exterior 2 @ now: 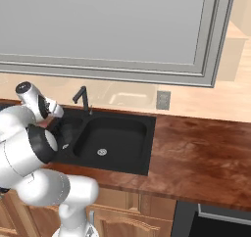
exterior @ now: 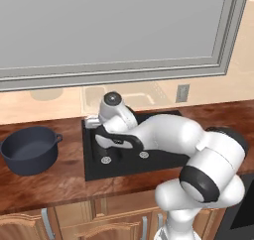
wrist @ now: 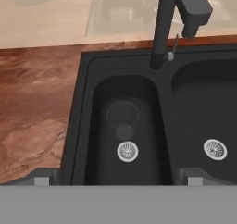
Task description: Place the glass cup in the left basin and the pot in the right basin of the sink.
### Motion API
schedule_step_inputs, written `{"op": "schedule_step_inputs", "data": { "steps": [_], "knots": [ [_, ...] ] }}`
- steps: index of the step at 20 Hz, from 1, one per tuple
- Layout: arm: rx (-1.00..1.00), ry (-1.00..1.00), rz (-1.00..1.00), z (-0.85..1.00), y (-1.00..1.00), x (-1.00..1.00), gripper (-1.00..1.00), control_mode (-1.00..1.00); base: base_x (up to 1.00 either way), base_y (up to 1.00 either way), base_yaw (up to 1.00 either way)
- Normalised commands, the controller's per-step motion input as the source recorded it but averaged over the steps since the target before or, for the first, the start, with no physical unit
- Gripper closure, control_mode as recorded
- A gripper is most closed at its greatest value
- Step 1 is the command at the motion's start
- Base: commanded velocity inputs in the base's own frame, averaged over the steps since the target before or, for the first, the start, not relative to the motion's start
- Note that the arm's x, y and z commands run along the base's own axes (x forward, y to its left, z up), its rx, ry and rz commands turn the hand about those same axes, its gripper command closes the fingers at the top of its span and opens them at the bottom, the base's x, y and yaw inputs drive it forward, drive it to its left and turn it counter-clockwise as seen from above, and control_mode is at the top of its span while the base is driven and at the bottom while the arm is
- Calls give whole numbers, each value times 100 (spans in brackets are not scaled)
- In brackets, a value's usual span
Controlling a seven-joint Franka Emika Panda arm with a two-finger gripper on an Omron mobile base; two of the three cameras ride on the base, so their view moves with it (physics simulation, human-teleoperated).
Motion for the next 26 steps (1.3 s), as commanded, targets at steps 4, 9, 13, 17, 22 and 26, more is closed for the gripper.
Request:
{"op": "schedule_step_inputs", "data": {
  "steps": [4,9,13,17,22,26],
  "knots": [
    [0,0,0,19,27,0,-100,-100,0,0,0],
    [1,0,1,0,47,0,-100,-100,0,0,0],
    [0,0,1,0,53,0,-100,-100,0,0,0],
    [0,0,1,0,53,-5,-100,-100,0,0,0],
    [2,0,0,1,43,-7,-100,-100,0,0,0],
    [3,0,0,0,38,-12,-100,-100,0,0,0]
  ]
}}
